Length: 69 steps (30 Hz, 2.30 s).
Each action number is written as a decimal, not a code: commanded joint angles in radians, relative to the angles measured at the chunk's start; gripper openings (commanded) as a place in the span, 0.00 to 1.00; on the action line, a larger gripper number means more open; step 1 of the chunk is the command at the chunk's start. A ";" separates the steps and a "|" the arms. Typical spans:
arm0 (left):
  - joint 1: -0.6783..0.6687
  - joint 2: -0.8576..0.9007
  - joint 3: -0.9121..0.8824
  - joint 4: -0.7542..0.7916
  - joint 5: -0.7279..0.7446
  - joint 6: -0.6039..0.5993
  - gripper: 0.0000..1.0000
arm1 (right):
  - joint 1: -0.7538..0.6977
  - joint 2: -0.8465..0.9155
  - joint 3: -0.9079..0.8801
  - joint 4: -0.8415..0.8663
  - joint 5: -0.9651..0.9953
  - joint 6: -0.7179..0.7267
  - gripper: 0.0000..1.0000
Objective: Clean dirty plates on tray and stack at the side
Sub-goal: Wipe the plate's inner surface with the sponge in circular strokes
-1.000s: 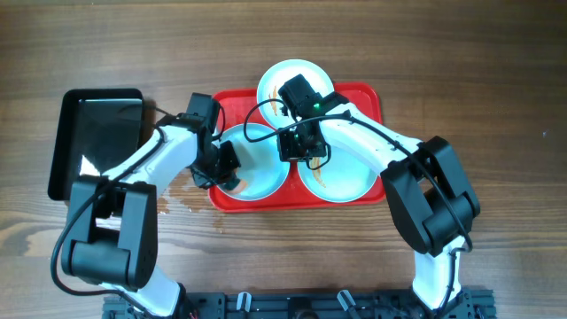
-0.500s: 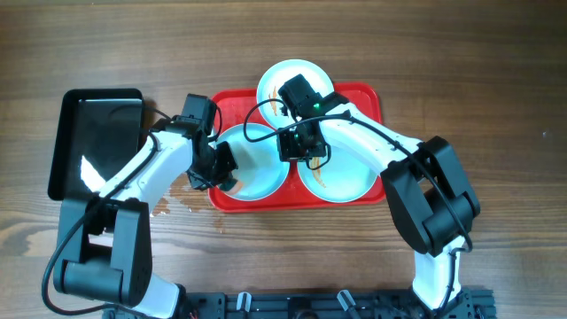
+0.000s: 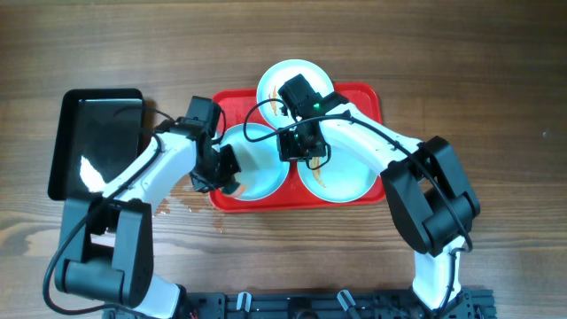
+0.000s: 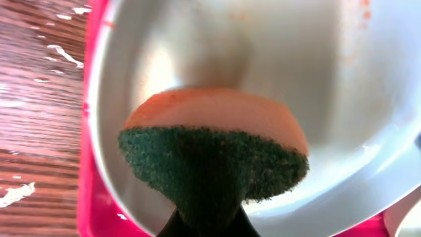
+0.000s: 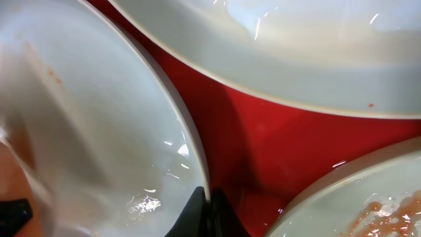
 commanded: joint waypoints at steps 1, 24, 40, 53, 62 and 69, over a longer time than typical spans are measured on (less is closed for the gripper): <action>-0.027 -0.016 -0.026 0.064 0.014 -0.010 0.04 | 0.001 0.024 -0.002 0.009 -0.028 0.003 0.04; -0.040 0.114 -0.085 0.431 -0.097 -0.006 0.04 | 0.001 0.024 -0.002 0.004 -0.028 0.003 0.04; 0.013 0.101 -0.079 0.108 -0.240 -0.018 0.04 | 0.001 0.024 -0.002 0.010 -0.028 0.003 0.04; 0.013 -0.029 0.014 -0.013 -0.246 -0.016 0.04 | 0.001 0.024 0.003 0.013 -0.028 0.004 0.04; 0.013 -0.183 0.022 0.005 -0.133 -0.005 0.04 | 0.001 0.024 0.049 -0.010 -0.028 -0.002 0.04; 0.013 -0.185 0.024 0.006 -0.055 0.021 0.04 | 0.000 0.018 0.142 -0.068 -0.015 -0.058 0.04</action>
